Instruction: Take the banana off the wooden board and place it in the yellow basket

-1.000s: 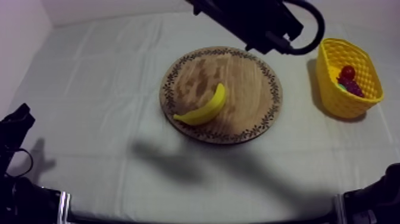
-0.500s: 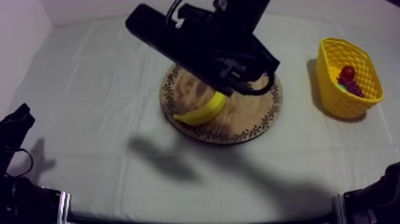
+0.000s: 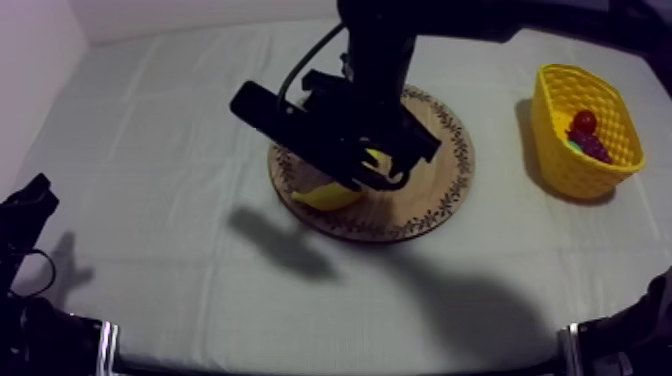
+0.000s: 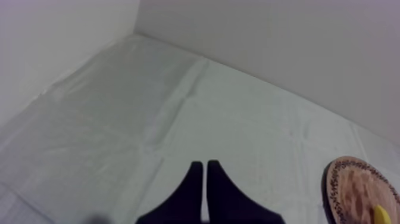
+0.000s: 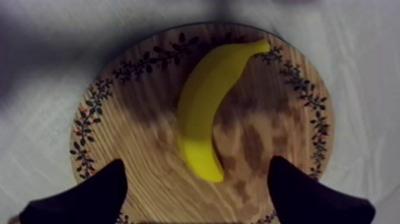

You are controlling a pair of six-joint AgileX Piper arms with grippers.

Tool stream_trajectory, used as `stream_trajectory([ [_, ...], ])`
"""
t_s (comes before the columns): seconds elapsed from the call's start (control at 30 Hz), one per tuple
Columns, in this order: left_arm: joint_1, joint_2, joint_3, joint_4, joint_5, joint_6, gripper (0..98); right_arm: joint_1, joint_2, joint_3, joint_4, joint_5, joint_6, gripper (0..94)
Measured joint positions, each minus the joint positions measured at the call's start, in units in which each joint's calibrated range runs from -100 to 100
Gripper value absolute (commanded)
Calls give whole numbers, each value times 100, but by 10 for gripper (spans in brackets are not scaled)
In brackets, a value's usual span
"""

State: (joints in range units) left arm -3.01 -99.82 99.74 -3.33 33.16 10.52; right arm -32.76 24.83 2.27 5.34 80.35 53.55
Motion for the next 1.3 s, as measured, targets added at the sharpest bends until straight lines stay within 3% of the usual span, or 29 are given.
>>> stream_trajectory([
  [0.7, 0, 0, 0, 0, 0, 0, 1, 132, 1262, 4, 73, -1058, -387, 663],
  [0.93, 0, 0, 0, 0, 0, -3, 1, 109, 1300, 49, 49, -1106, -419, 557],
  [1.3, 0, 0, 0, 0, -5, -1, 1, 6, 1219, 209, 12, -1091, -584, 211],
])
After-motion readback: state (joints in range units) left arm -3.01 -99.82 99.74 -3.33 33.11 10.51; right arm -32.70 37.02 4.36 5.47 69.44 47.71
